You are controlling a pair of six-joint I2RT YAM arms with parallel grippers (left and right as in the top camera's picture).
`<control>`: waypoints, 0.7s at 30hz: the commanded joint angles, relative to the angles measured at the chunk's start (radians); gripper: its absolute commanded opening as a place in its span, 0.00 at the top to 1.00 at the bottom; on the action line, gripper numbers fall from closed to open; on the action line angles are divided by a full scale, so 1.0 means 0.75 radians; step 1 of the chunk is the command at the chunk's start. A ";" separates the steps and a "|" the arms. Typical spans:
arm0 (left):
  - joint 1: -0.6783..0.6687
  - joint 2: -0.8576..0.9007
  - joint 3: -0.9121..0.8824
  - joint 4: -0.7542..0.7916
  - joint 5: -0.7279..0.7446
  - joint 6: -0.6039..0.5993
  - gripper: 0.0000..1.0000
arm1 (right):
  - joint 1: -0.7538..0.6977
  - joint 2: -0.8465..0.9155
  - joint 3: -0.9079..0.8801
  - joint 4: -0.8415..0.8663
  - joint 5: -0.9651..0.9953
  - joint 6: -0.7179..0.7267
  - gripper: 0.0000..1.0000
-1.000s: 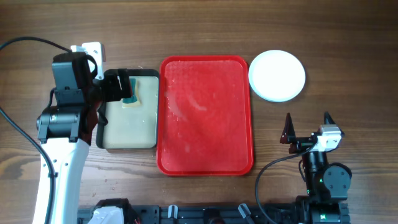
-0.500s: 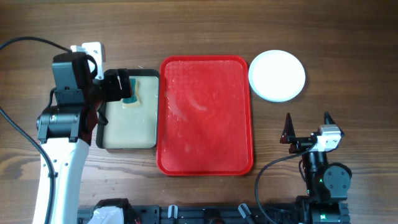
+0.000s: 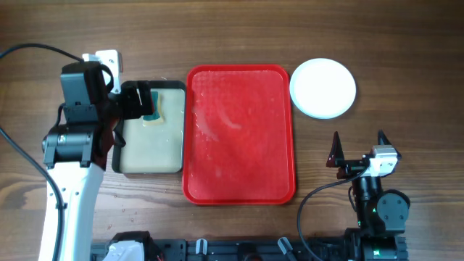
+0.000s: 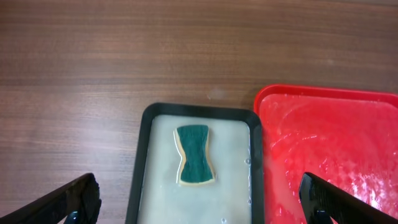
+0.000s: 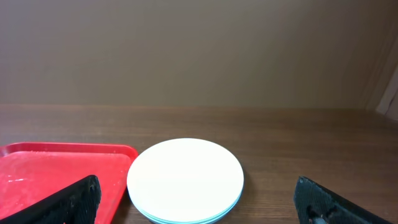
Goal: Clean dirty plates on tray and stack at the side
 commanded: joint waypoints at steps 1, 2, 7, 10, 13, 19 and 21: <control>0.006 -0.207 0.006 -0.019 0.015 -0.012 0.00 | -0.001 -0.014 -0.002 0.005 0.004 -0.015 0.00; 0.006 -0.278 0.006 -0.022 0.015 -0.012 0.00 | -0.001 -0.014 -0.002 0.005 0.004 -0.016 0.00; 0.006 -0.701 0.006 -0.205 0.016 -0.009 0.00 | -0.001 -0.014 -0.002 0.005 0.004 -0.015 0.00; 0.006 -1.042 -0.008 -0.350 0.015 -0.008 0.00 | -0.001 -0.014 -0.002 0.005 0.004 -0.015 0.00; 0.006 -1.307 -0.060 -0.418 0.015 -0.008 0.00 | -0.001 -0.014 -0.002 0.005 0.004 -0.015 0.00; 0.009 -1.544 -0.276 -0.463 0.015 -0.008 0.00 | -0.001 -0.014 -0.002 0.005 0.004 -0.015 0.00; 0.008 -1.544 -0.391 -0.394 0.017 -0.009 0.00 | -0.001 -0.014 -0.002 0.005 0.004 -0.015 0.00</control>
